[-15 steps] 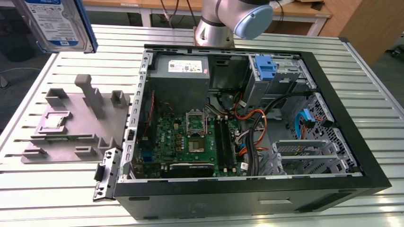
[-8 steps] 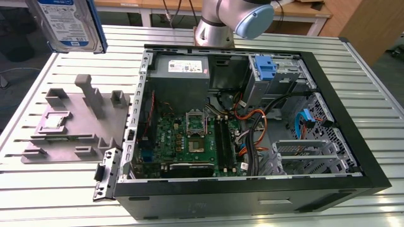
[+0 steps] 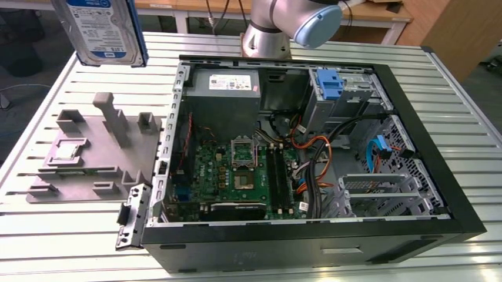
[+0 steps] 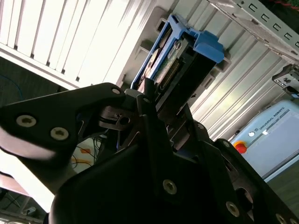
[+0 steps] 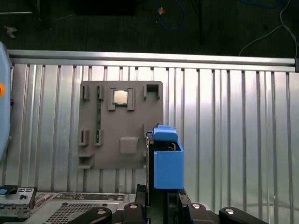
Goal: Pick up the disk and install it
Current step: 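Pick up the disk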
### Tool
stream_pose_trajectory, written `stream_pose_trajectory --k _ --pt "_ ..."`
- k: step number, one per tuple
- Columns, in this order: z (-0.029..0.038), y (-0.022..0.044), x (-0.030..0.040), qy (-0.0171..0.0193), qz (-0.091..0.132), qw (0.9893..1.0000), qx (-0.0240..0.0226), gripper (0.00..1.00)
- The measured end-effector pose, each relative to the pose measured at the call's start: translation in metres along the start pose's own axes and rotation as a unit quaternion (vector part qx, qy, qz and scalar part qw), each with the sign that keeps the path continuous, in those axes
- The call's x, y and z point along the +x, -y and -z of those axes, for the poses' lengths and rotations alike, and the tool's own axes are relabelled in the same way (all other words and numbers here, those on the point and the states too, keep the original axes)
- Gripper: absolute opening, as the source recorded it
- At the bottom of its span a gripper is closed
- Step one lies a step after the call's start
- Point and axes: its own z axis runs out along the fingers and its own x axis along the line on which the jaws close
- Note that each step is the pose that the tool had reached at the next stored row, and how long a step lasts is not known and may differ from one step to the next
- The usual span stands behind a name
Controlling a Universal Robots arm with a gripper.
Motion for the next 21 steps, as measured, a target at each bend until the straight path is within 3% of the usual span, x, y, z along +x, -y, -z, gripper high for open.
stream_pose_trajectory --k 12,21 --pt "0.0024 0.0398 0.0008 0.0 0.0 1.0 -0.0041 0.35" --pt "0.0028 0.0421 0.0008 0.0001 0.0 1.0 -0.0043 0.35"
